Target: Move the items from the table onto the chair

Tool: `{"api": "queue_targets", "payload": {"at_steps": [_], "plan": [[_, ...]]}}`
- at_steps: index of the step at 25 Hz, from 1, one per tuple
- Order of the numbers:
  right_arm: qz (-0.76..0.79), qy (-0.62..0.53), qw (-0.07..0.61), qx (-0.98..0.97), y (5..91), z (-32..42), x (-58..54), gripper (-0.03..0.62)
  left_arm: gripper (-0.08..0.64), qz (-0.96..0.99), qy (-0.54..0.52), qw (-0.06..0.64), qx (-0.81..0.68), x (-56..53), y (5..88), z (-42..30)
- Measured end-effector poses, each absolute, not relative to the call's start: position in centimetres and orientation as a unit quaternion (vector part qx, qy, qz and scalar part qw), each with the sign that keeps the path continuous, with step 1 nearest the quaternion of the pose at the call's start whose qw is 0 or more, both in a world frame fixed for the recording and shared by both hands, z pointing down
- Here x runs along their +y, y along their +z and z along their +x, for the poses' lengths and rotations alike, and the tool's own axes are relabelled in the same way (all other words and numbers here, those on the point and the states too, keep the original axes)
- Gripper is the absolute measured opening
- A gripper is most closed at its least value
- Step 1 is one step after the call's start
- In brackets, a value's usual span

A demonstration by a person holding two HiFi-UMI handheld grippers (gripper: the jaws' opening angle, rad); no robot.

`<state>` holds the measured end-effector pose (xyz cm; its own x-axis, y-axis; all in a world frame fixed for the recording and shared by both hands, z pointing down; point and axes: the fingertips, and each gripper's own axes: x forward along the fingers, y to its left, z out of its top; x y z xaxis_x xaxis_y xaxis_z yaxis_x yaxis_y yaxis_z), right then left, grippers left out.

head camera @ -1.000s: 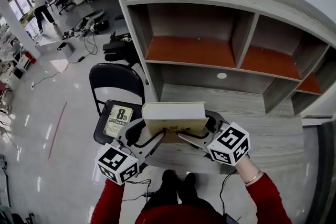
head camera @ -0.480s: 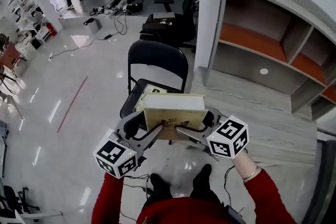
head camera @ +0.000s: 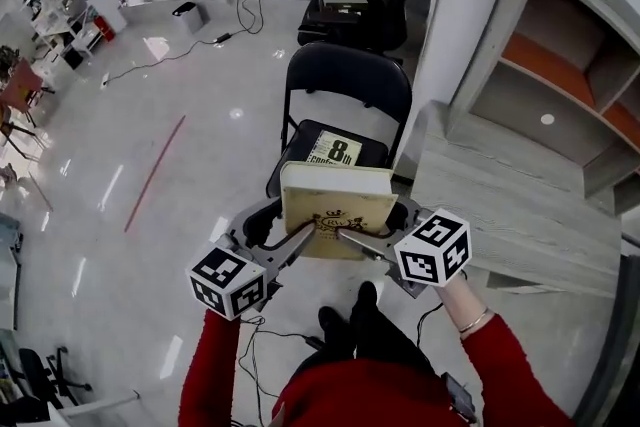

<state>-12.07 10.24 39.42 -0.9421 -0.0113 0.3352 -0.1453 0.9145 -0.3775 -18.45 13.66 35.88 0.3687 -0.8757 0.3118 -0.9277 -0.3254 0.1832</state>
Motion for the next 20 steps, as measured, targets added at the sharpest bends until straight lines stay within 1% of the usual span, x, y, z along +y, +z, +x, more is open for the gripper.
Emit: {"api": "queue_targets", "payload": {"at_steps": [5, 13, 17, 20], "plan": [[0.039, 0.242, 0.179, -0.953, 41.8, -16.3, 7.6, 0.348, 0.270, 0.801, 0.087, 0.202, -0.557, 10.8, 38.1, -22.7], [0.060, 0.323, 0.181, -0.927, 46.6, -19.6, 3.6, 0.348, 0.270, 0.805, 0.104, 0.234, -0.535, 5.8, 42.5, -26.4], [0.087, 0.351, 0.187, -0.913, 49.5, -21.7, 0.4, 0.348, 0.270, 0.813, 0.105, 0.251, -0.515, 2.0, 45.4, -28.7], [0.107, 0.373, 0.202, -0.899, 52.6, -23.3, -2.2, 0.348, 0.270, 0.824, 0.125, 0.262, -0.487, -1.0, 48.6, -30.4]]}}
